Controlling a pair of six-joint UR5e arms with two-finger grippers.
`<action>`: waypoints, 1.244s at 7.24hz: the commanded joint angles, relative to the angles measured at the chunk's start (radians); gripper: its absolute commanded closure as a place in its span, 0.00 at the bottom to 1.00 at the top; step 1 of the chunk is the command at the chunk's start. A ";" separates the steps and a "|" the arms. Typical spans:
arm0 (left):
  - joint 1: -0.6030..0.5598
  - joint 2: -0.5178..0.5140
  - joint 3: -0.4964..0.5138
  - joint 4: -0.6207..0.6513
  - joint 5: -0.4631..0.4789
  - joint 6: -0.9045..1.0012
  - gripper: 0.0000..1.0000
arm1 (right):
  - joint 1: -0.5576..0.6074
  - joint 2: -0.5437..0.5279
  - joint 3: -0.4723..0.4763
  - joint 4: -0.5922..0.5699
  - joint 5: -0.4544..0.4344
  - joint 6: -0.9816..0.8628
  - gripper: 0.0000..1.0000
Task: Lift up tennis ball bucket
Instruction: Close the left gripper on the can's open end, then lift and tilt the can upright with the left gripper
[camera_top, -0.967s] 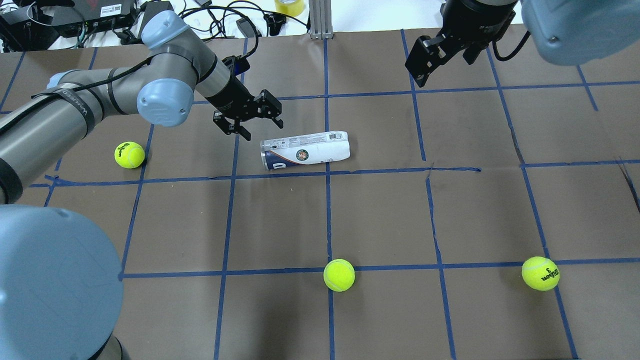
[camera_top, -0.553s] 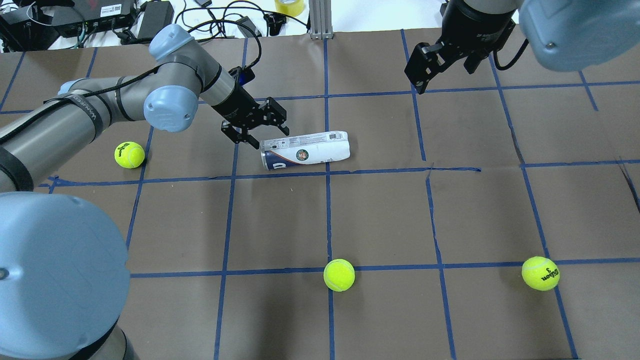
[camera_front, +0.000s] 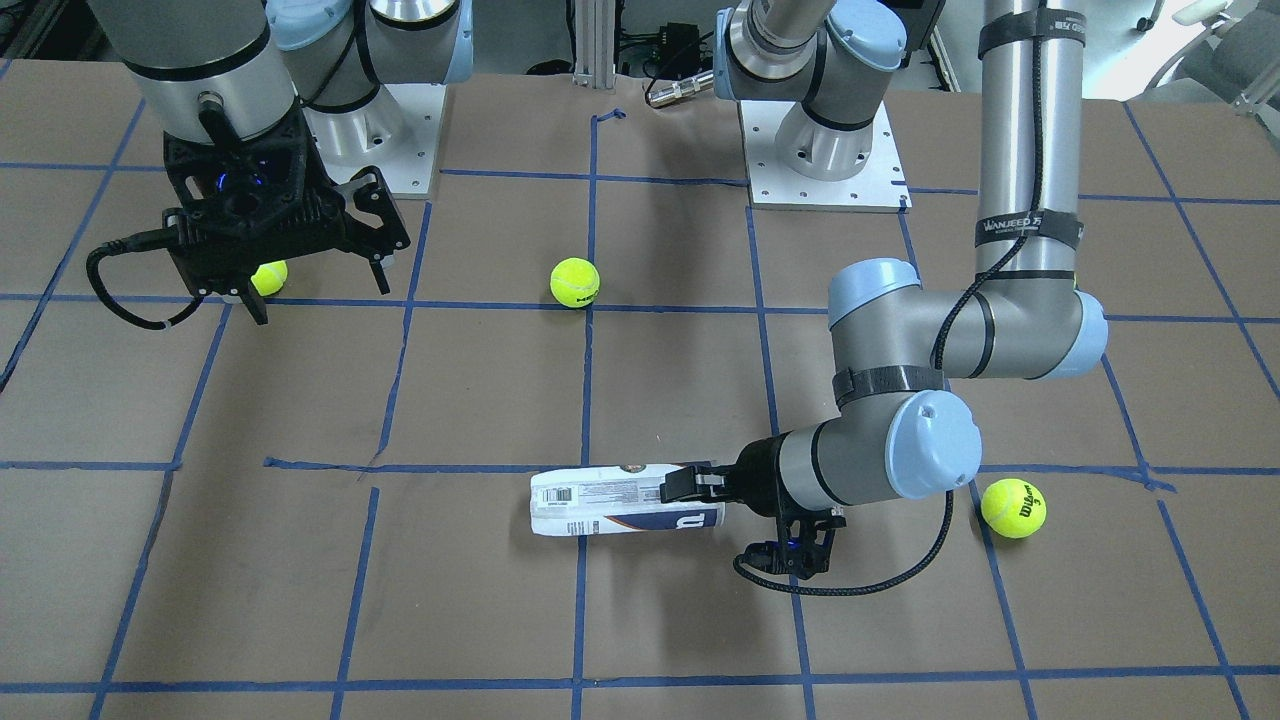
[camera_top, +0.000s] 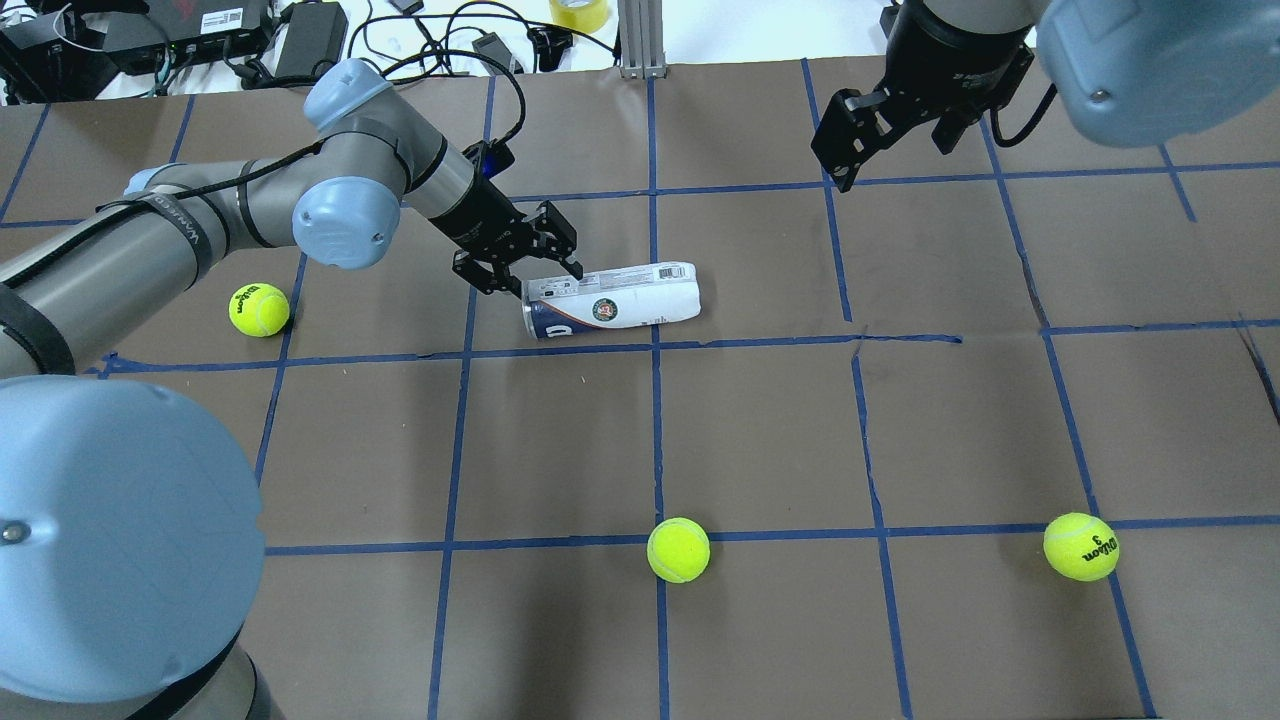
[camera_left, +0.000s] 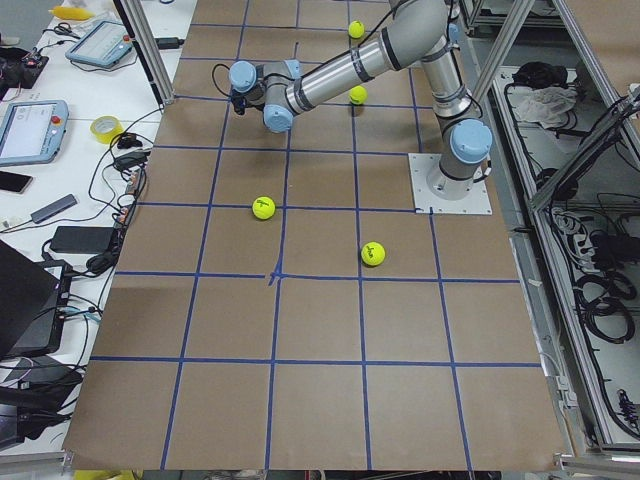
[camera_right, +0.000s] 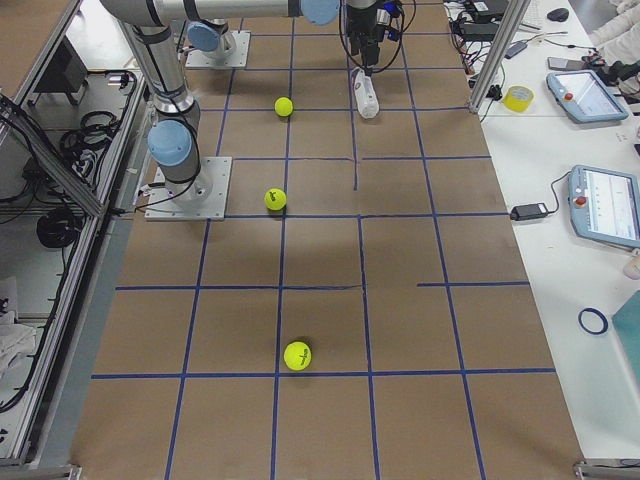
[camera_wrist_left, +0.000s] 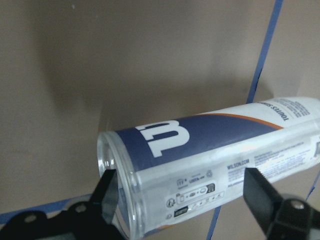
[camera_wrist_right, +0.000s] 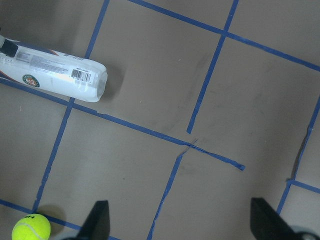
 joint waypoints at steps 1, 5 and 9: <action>0.002 0.022 -0.001 -0.004 -0.013 -0.014 0.88 | 0.001 0.001 0.000 0.001 0.001 0.000 0.00; 0.000 0.091 0.021 -0.036 -0.010 -0.087 1.00 | -0.001 0.001 0.000 -0.003 0.000 0.000 0.00; -0.034 0.235 0.039 0.007 0.107 -0.213 1.00 | -0.004 0.000 -0.001 -0.003 -0.002 0.000 0.00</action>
